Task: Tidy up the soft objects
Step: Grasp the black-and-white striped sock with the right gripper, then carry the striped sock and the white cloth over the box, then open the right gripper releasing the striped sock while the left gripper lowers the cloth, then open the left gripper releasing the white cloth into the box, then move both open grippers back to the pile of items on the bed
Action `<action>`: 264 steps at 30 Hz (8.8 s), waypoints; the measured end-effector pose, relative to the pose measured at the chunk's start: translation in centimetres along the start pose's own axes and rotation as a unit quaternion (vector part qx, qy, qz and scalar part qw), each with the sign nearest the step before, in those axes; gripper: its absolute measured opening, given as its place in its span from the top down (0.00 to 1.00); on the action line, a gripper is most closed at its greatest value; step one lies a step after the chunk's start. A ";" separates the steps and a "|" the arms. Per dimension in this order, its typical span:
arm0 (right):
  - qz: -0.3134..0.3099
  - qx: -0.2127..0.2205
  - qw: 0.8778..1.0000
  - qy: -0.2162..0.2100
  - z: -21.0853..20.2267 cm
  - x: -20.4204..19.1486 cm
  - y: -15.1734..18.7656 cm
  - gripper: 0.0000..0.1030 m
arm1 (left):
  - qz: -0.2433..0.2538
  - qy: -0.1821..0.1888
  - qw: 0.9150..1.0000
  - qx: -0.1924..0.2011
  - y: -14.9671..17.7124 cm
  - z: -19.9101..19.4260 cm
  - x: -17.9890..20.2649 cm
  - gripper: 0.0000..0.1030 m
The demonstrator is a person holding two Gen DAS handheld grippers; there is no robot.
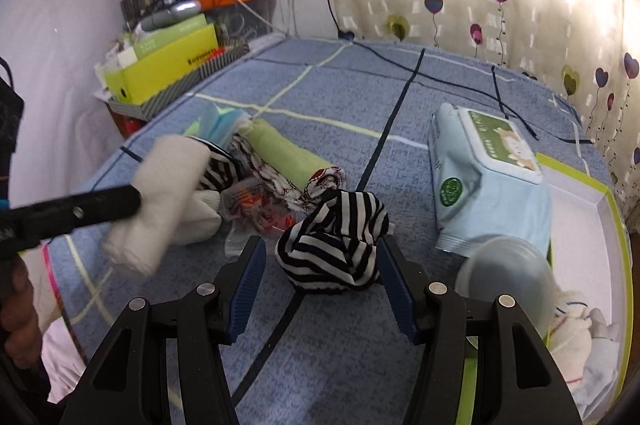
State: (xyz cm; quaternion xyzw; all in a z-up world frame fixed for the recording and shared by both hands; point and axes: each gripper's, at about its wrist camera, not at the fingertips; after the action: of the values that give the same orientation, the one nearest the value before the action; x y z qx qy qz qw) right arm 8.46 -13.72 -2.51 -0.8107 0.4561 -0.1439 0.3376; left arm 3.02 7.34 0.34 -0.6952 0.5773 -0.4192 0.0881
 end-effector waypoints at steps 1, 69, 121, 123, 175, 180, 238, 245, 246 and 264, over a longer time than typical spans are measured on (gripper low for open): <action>0.000 -0.004 1.000 0.002 0.3 -0.1 -0.1 0.44 | -0.001 0.001 1.000 0.002 -0.2 0.0 -0.2 0.80; 0.030 0.128 0.991 0.009 -9.6 6.1 0.6 0.89 | 0.129 -0.006 0.992 0.003 -2.9 4.3 11.2 0.80; 0.188 0.114 0.970 0.101 -11.8 23.3 7.8 0.89 | 0.260 0.070 0.957 -0.105 -1.9 16.8 27.2 0.80; 0.190 0.112 0.970 0.098 -11.5 23.6 7.7 0.88 | 0.261 0.067 0.957 -0.109 -2.0 17.3 27.5 0.80; 0.158 0.132 0.974 0.096 -13.3 19.6 5.8 0.42 | 0.250 0.049 0.964 -0.075 -2.8 13.8 24.6 0.78; 0.139 0.140 0.976 0.090 -13.6 17.6 5.1 0.39 | 0.237 0.046 0.968 -0.063 -3.0 12.2 23.0 0.78; 0.021 0.080 0.997 -0.001 -7.3 4.6 0.2 0.34 | 0.130 -0.070 0.989 -0.015 -1.5 5.1 8.1 0.78; 0.012 0.073 0.997 -0.004 -6.7 3.8 -0.3 0.34 | 0.120 -0.069 0.990 -0.014 -1.6 4.9 6.7 0.78; 0.010 0.072 0.997 -0.005 -6.5 3.7 -0.4 0.34 | 0.119 -0.070 0.990 -0.015 -1.6 4.9 6.6 0.78; -0.002 0.055 0.998 -0.023 -4.2 1.8 -1.5 0.34 | 0.102 -0.083 0.991 -0.013 -2.1 3.9 2.8 0.78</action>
State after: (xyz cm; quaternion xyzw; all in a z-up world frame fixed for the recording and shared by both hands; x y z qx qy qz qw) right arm 8.11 -16.50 1.43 -0.7948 0.4382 -0.1508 0.3919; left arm 7.18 4.14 0.47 -0.6662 0.6411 -0.3417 0.1685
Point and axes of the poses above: each gripper's, at about its wrist camera, not at the fingertips, and z roughly the way its jaws point, x to its right, y to its underside, and after that the axes turned 3 degrees about -y, right-handed
